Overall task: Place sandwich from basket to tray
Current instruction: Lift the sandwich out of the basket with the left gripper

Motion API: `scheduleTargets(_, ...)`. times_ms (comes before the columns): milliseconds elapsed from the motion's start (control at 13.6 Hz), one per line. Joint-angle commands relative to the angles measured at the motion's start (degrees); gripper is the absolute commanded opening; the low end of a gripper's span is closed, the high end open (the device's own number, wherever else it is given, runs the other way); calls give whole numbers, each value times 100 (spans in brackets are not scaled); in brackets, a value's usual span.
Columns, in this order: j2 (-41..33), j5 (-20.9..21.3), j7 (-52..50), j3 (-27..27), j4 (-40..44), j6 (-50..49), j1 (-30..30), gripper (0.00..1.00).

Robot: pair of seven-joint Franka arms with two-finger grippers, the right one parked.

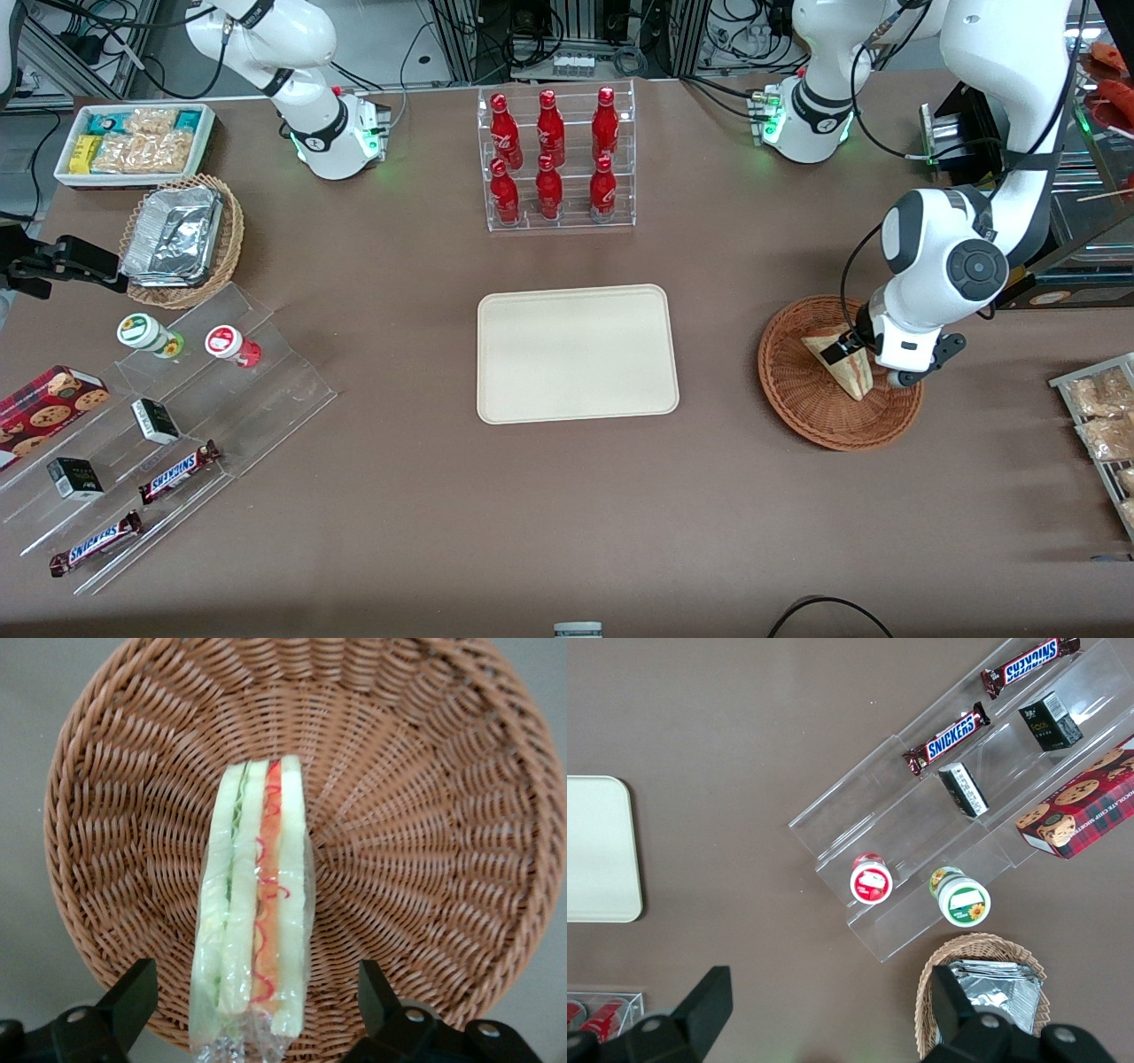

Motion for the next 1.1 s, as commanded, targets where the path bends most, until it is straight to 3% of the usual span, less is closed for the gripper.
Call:
scheduleTargets(0, -15, -6, -102, 4, -143, 73, -7, 100)
scheduleTargets(74, 11, -6, -102, 4, -143, 99, -7, 89)
scheduleTargets(221, 46, -6, -129, 4, -143, 117, -7, 23)
scheduleTargets(294, 47, -6, -129, 4, -143, 108, -16, 0)
scheduleTargets(662, -103, 46, -94, -22, 215, -434, -69, 0)
scheduleTargets(1029, -42, 47, 65, -40, 1367, -1649, -761, 0)
